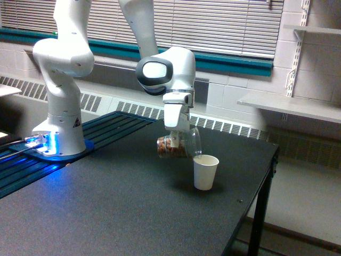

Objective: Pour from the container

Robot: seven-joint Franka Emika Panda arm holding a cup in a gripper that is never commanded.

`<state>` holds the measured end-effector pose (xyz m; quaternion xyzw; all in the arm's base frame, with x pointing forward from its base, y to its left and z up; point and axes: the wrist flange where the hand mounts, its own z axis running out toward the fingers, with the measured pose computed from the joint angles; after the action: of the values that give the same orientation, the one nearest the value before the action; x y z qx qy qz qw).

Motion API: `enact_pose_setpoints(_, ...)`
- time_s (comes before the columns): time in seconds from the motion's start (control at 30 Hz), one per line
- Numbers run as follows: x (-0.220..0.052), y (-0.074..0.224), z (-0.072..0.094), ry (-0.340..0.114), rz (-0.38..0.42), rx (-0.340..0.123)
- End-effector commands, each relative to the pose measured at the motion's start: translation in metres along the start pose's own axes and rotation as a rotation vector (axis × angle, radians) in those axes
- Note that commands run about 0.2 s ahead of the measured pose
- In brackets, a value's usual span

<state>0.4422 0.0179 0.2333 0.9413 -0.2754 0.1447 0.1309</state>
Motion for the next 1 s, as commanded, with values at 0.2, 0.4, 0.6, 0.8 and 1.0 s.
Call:
enact_pose_setpoints(0.2,0.005,-0.011,-0.002,-0.005,-0.09,-0.009)
enact_pose_setpoints(0.4,0.004,-0.019,-0.003,-0.011,-0.118,-0.015)
enact_pose_setpoints(0.6,0.002,-0.024,-0.004,-0.027,-0.142,-0.024)
enact_pose_setpoints(0.8,0.003,-0.027,-0.005,-0.027,-0.161,-0.028)
enact_pose_setpoints(1.0,0.006,-0.028,-0.007,-0.028,-0.168,-0.036)
